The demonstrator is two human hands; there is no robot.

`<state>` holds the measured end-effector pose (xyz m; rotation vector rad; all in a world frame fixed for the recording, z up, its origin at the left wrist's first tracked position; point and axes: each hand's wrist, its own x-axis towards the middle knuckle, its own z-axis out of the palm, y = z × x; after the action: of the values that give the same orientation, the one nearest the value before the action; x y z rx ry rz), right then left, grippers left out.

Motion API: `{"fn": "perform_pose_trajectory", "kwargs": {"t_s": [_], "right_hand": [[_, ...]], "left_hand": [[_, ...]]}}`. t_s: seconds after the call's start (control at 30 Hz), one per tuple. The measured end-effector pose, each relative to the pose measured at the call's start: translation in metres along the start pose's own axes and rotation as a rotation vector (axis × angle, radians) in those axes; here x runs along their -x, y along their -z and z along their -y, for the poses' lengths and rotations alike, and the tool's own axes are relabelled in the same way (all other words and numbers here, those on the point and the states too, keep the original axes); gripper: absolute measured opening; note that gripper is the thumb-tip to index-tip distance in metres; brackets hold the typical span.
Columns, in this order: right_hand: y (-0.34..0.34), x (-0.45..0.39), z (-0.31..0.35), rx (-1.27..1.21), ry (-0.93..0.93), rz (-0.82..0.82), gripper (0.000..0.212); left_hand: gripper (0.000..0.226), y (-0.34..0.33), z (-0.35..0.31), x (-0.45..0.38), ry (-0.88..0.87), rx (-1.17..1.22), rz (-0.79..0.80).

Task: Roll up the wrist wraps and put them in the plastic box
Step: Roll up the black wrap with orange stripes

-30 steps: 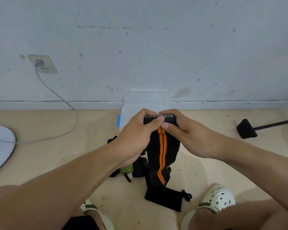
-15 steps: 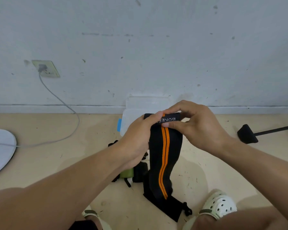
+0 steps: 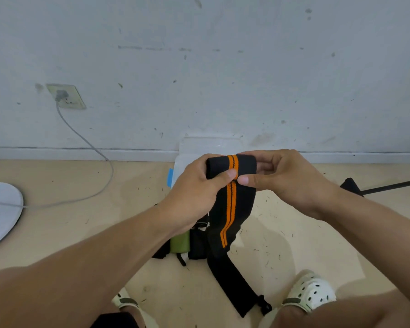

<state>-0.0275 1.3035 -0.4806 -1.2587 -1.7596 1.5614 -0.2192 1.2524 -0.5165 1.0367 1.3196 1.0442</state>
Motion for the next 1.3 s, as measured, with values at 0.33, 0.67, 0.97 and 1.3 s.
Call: {"fn": "perform_pose_trajectory", "kwargs": {"t_s": [0.33, 0.67, 0.97, 1.3], "right_hand": [[0.000, -0.002, 0.003, 0.147, 0.194, -0.145, 0.014], [-0.003, -0.001, -0.005, 0.294, 0.302, -0.227, 0.024], [0.005, 0.003, 0.005, 0.145, 0.018, -0.049, 0.060], [0.007, 0.001, 0.000, 0.021, -0.004, 0.025, 0.034]], "left_hand": [[0.031, -0.005, -0.003, 0.004, 0.044, 0.043, 0.039], [0.040, -0.006, -0.004, 0.002, 0.122, 0.210, 0.057], [0.025, -0.002, -0.001, 0.000, 0.067, 0.117, 0.006], [0.038, -0.003, -0.002, 0.003, 0.000, 0.018, 0.037]]}}
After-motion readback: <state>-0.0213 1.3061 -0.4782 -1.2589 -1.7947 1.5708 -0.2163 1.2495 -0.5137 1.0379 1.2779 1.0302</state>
